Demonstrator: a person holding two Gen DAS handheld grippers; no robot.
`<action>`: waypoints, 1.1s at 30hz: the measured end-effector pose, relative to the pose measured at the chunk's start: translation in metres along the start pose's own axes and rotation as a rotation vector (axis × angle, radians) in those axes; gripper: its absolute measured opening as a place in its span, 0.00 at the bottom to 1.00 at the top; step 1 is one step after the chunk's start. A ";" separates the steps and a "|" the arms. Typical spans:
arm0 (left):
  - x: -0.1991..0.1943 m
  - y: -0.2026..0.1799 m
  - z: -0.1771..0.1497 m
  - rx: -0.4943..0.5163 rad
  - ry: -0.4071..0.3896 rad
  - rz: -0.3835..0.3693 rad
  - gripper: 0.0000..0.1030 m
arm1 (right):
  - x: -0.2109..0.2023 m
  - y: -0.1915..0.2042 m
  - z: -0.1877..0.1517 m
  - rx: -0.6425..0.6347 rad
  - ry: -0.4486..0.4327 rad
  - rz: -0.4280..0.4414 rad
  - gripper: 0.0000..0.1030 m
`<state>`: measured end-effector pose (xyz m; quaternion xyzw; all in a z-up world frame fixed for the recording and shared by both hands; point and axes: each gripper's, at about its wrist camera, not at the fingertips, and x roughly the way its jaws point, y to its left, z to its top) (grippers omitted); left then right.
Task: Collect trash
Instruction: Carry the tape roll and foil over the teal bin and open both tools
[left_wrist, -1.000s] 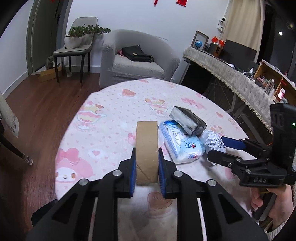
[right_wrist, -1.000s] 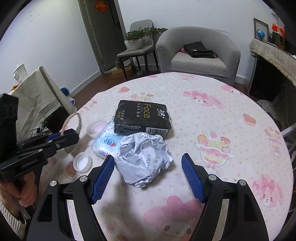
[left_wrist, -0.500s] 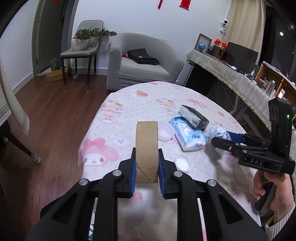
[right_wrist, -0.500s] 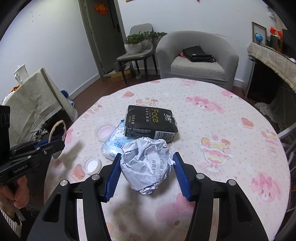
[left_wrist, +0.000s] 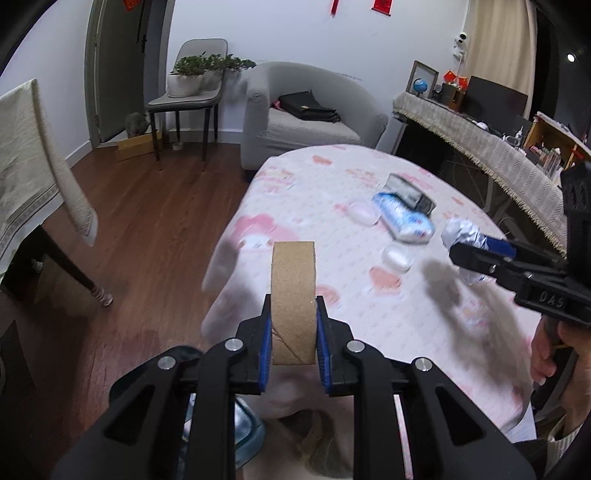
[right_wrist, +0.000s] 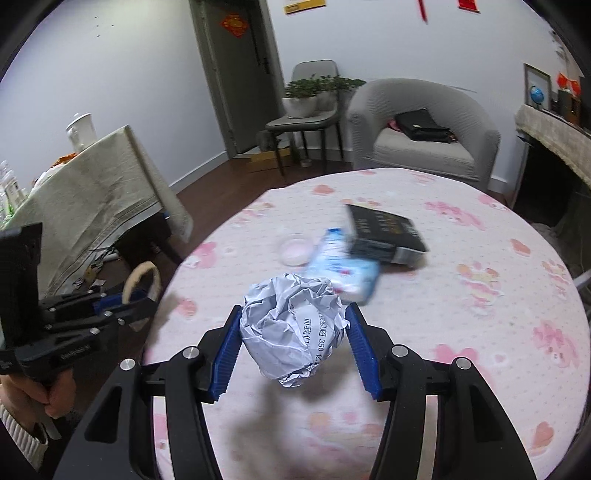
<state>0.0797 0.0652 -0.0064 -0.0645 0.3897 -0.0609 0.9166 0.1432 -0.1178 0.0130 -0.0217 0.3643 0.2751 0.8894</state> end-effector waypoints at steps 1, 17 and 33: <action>0.000 0.004 -0.003 0.000 0.006 0.011 0.22 | 0.001 0.006 0.000 -0.005 -0.002 0.008 0.55; 0.026 0.088 -0.068 -0.082 0.206 0.108 0.22 | 0.034 0.114 0.016 -0.118 0.008 0.173 0.55; 0.043 0.144 -0.139 -0.144 0.387 0.130 0.22 | 0.090 0.190 0.008 -0.179 0.097 0.244 0.55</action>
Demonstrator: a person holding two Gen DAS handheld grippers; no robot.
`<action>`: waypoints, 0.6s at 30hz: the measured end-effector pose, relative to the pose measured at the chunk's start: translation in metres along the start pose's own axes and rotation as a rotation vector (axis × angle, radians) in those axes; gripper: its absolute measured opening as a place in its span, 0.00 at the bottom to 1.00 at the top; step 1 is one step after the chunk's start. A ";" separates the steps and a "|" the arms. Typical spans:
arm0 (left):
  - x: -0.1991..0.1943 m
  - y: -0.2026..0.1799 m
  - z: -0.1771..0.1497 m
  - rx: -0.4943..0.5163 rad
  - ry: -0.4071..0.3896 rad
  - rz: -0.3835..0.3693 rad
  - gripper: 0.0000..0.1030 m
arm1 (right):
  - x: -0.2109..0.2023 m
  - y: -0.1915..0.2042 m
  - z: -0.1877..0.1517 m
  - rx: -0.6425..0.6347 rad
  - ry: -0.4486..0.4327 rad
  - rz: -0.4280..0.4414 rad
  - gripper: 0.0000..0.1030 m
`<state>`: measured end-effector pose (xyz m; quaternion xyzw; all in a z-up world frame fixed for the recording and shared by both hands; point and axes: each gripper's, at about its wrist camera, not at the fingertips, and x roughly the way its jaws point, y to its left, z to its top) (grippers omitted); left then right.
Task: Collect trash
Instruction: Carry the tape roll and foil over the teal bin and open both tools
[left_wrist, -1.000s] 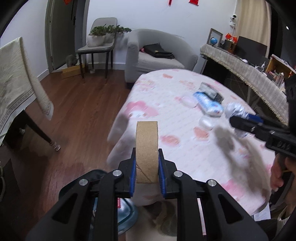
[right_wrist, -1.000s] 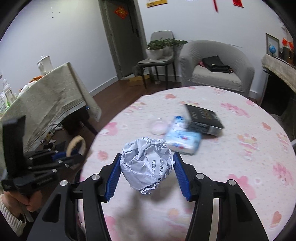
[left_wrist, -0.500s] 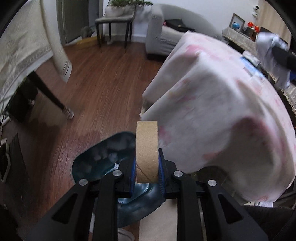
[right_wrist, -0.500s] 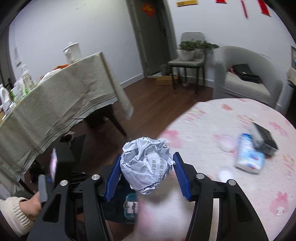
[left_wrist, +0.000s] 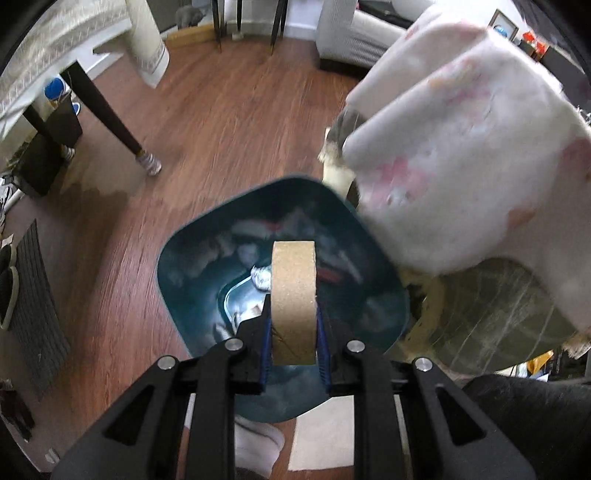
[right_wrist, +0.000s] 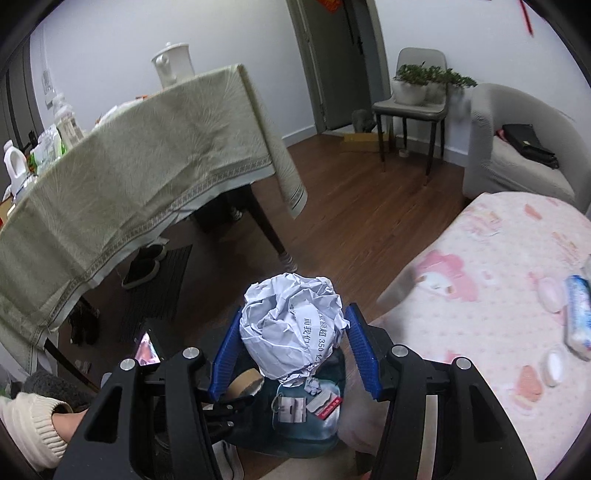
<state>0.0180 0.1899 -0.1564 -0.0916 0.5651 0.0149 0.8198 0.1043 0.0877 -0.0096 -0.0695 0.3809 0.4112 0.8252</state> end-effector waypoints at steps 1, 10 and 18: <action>0.003 0.002 -0.002 -0.001 0.010 0.001 0.22 | 0.003 0.002 0.000 -0.001 0.008 0.002 0.55; 0.023 0.016 -0.013 -0.009 0.108 -0.005 0.29 | 0.026 0.010 -0.002 -0.005 0.052 0.001 0.55; 0.001 0.029 -0.011 -0.018 0.044 -0.001 0.48 | 0.053 0.021 -0.008 -0.030 0.112 -0.005 0.55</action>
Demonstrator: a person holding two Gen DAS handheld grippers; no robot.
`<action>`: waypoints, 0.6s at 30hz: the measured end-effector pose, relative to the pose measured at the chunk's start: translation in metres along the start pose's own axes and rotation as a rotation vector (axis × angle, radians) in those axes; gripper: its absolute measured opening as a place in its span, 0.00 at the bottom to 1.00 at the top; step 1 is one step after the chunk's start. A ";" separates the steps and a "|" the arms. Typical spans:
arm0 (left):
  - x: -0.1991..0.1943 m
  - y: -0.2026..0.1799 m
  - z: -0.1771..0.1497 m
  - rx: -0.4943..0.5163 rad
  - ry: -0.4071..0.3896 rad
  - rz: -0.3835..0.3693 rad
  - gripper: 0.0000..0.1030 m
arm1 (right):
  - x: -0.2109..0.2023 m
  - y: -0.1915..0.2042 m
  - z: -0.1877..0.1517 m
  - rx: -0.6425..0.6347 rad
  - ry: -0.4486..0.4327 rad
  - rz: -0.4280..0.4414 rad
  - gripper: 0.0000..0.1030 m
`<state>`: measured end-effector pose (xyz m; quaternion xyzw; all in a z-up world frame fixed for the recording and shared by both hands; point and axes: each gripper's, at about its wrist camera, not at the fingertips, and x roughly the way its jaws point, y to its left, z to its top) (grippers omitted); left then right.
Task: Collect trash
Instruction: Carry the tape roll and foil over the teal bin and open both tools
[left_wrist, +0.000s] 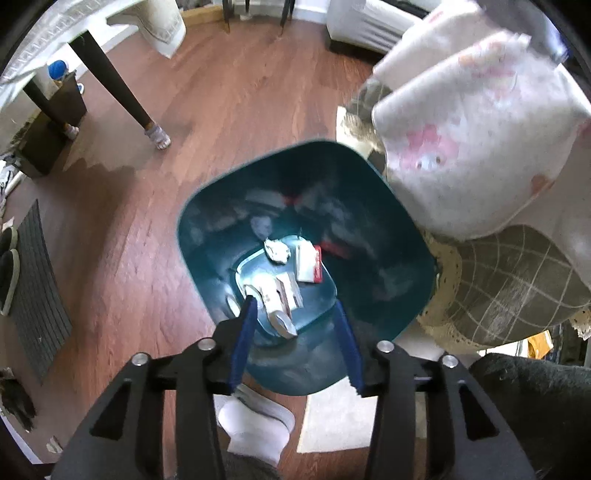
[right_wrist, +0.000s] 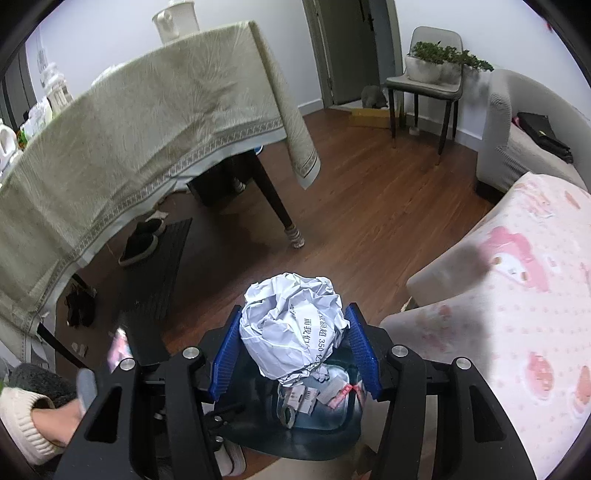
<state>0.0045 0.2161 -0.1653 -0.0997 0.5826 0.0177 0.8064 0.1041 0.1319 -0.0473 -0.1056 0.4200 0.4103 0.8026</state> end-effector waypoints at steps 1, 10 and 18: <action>-0.006 0.002 0.001 -0.002 -0.022 -0.001 0.49 | 0.003 0.001 -0.001 -0.003 0.008 -0.003 0.55; -0.040 0.020 0.004 -0.051 -0.128 0.004 0.56 | 0.035 0.010 -0.009 -0.016 0.086 -0.017 0.55; -0.072 0.035 0.007 -0.106 -0.217 0.007 0.54 | 0.060 0.016 -0.017 -0.028 0.144 -0.031 0.55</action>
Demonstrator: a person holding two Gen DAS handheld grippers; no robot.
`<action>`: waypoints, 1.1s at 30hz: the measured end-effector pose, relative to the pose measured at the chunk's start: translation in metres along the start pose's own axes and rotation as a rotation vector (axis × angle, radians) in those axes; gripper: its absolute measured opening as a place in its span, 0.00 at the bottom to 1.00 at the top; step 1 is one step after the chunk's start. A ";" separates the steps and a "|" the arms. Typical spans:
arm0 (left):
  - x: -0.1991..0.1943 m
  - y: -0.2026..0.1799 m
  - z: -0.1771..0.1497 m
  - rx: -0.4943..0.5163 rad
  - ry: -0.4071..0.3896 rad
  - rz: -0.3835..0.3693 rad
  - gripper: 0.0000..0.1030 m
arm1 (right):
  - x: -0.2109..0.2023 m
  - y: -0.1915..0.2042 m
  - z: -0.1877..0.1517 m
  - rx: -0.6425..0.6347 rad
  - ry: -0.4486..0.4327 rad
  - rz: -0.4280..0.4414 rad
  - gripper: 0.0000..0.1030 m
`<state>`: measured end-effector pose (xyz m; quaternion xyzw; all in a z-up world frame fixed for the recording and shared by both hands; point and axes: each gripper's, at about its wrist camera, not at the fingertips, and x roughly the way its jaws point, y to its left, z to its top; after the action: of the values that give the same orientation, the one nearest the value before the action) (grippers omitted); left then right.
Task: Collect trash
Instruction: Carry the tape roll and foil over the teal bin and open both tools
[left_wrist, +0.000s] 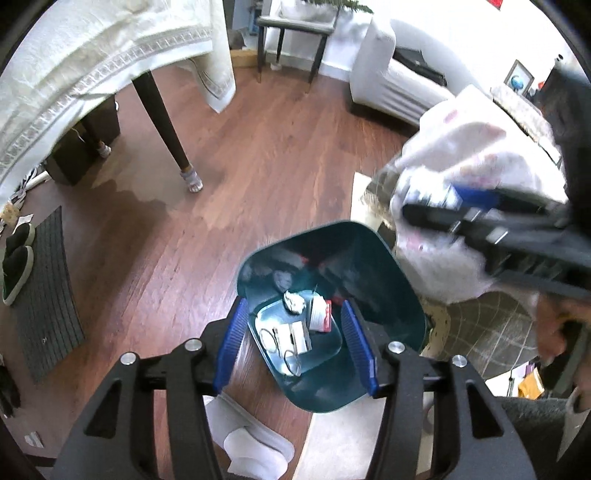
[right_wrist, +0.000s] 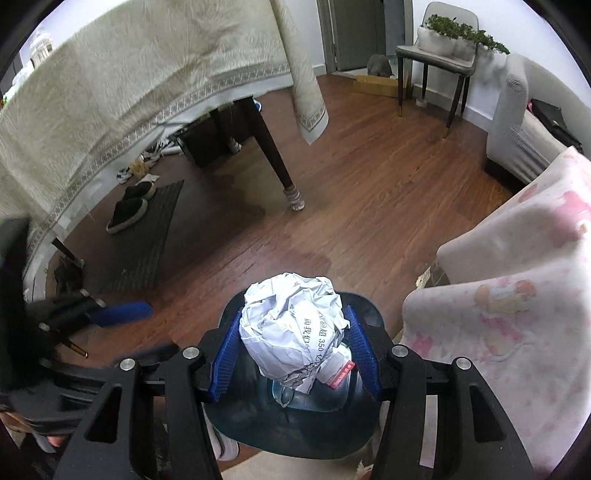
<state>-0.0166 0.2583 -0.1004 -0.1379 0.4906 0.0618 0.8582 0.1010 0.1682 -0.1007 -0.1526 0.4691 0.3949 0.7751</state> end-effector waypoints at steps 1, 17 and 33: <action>-0.003 0.001 0.001 -0.005 -0.013 0.001 0.54 | 0.004 0.001 -0.001 -0.003 0.010 -0.003 0.55; -0.056 -0.011 0.031 0.031 -0.183 -0.002 0.31 | 0.057 0.013 -0.033 -0.052 0.192 -0.033 0.55; -0.095 -0.031 0.052 0.038 -0.310 -0.007 0.31 | 0.063 0.016 -0.062 -0.132 0.294 -0.059 0.76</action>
<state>-0.0143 0.2469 0.0118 -0.1119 0.3530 0.0701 0.9263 0.0674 0.1704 -0.1842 -0.2731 0.5460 0.3755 0.6974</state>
